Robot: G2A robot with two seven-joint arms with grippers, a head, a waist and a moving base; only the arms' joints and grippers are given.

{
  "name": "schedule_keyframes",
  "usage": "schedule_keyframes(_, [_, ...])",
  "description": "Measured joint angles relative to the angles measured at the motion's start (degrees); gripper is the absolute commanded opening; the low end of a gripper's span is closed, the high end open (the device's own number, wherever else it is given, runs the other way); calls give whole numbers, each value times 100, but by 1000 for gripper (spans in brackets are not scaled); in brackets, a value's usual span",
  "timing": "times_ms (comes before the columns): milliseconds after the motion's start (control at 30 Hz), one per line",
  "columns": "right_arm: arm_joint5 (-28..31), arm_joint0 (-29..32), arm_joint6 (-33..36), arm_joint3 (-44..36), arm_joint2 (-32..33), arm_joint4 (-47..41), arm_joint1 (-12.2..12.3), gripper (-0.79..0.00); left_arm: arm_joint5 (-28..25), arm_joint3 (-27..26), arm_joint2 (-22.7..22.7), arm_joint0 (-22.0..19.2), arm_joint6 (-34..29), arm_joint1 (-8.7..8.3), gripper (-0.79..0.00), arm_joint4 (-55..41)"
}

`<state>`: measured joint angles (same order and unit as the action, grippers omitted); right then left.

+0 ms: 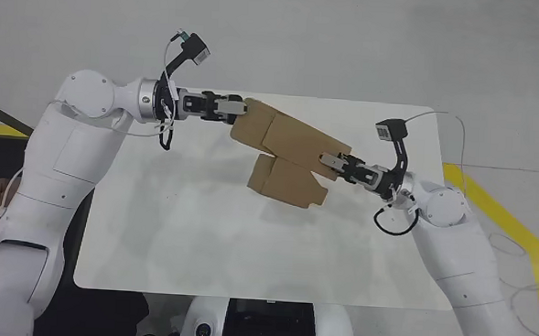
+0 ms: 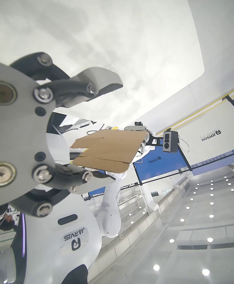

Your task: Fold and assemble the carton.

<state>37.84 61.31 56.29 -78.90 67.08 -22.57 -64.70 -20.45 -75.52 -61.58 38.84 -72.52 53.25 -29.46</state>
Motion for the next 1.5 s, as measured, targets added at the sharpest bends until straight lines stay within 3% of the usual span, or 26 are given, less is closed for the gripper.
schedule_keyframes(233, [-495,21,-352,-247,118,388,32,-785,-90,57,-235,111,286,-32,0,57])
schedule_keyframes(567, [-2613,387,-1168,-1216,463,877,120,-785,-99,-581,-656,724,831,-159,0,691])
schedule_keyframes(1000, [-4189,915,-2292,-1990,770,1010,146,-785,32,-1193,-597,1246,1103,-194,0,1479])
schedule_keyframes(1500, [-4320,950,-2354,-2092,768,1072,148,-785,34,-1210,-573,1249,1091,-191,0,1500])
